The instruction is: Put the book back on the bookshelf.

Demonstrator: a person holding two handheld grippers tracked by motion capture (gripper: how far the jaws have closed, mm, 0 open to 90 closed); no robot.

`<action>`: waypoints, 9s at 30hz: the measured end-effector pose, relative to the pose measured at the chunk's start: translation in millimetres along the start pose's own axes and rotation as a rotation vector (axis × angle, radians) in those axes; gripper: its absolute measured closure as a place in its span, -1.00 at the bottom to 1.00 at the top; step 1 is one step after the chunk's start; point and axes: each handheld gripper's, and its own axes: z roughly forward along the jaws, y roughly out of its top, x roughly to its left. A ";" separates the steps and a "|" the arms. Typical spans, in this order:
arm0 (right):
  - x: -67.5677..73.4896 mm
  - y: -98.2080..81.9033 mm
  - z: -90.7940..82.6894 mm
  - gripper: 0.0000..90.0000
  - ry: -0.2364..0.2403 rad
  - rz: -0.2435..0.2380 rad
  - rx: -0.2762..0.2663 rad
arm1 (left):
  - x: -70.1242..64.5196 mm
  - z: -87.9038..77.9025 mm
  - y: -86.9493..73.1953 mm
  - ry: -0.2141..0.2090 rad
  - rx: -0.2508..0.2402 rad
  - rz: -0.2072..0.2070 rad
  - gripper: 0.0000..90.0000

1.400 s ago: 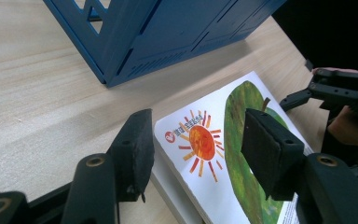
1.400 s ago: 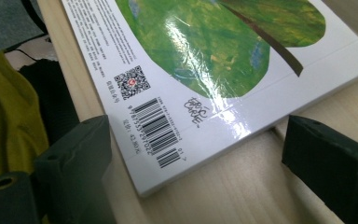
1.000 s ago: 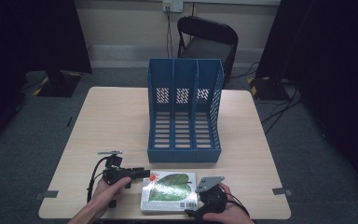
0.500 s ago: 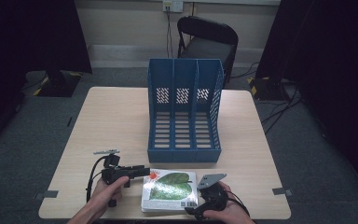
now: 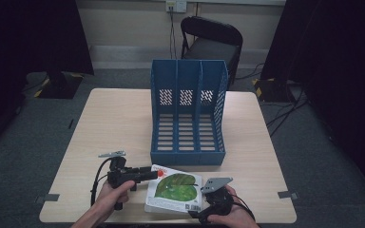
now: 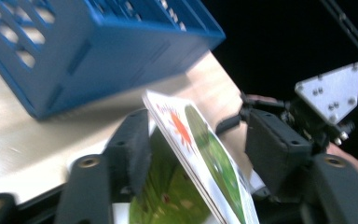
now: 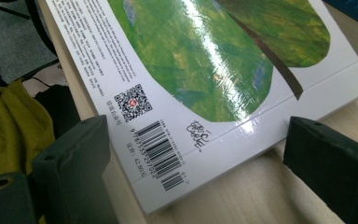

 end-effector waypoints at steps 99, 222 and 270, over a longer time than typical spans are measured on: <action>-23.1 16.0 -42.5 0.10 0.115 0.136 -0.309 | -36.9 12.4 -10.1 0.096 0.231 0.493 0.40; 8.6 33.8 5.0 0.70 0.044 -0.066 -0.257 | -14.1 -6.5 2.0 0.299 0.239 0.328 -0.20; 16.9 41.0 -36.7 0.70 0.070 -0.047 -0.306 | 56.5 -33.0 -7.3 0.744 0.140 0.351 -1.00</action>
